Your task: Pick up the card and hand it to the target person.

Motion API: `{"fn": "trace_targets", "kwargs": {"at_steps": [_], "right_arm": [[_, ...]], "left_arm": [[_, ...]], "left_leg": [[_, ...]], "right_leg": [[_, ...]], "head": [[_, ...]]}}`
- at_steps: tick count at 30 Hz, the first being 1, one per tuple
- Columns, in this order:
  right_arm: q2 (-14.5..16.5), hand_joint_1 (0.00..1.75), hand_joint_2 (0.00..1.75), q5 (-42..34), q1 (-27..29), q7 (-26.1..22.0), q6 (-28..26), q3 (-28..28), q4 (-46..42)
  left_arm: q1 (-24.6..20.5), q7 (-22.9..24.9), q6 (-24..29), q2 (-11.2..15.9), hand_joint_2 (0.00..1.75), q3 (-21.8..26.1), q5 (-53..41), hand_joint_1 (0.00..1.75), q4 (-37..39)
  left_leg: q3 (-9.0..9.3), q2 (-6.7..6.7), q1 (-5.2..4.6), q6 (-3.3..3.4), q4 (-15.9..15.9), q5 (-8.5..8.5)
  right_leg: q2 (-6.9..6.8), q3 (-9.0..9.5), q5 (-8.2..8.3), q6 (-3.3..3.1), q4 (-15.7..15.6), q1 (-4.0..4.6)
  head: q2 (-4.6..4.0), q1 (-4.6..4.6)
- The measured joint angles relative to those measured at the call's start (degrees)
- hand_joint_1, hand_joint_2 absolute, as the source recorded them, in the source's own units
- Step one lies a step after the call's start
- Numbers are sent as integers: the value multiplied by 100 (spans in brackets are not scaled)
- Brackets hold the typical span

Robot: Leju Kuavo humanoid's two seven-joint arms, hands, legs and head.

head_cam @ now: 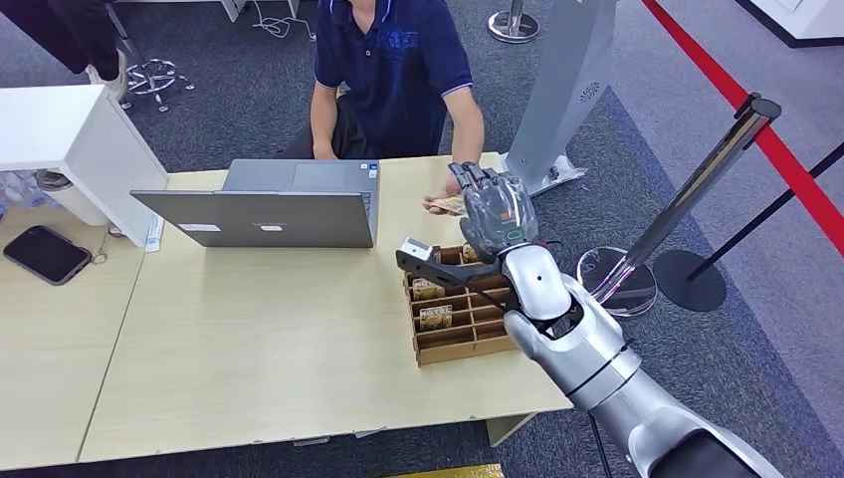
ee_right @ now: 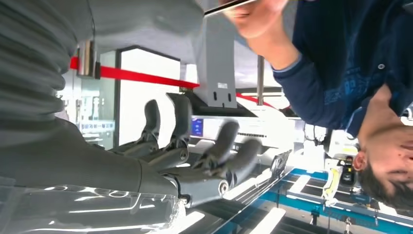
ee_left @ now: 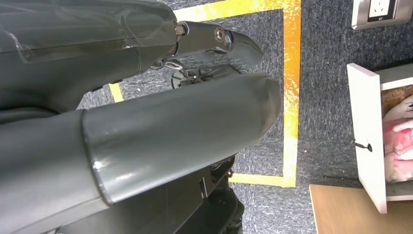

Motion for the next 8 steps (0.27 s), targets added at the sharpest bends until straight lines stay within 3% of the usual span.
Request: {"fn": "trace_targets", "kwargs": {"at_steps": [8], "right_arm": [[250,0,175,-1072,900,-364,-137,-518,-1051]], "left_arm": [[3,-160,183,-86,0,234,222,0,-3]], "left_leg": [[-4,-9,0,0,2,-1]], "right_leg": [[-9,-1,-3,1,1,0]], "head": [[0,0]]}}
